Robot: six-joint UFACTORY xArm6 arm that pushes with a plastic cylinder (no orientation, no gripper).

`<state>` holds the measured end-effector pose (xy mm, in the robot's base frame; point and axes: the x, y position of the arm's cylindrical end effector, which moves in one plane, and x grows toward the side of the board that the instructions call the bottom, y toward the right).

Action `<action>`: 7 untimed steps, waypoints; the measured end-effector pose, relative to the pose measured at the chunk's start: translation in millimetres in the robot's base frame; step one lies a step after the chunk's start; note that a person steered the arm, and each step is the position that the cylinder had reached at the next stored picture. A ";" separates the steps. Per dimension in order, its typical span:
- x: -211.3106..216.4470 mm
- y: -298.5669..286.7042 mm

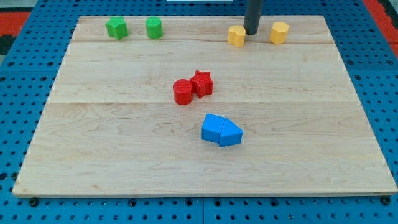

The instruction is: Move the blue triangle below the yellow hexagon

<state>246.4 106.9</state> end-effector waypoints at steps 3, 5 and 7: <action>146.0 76.7; 277.2 0.6; 304.7 -76.1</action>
<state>551.1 30.9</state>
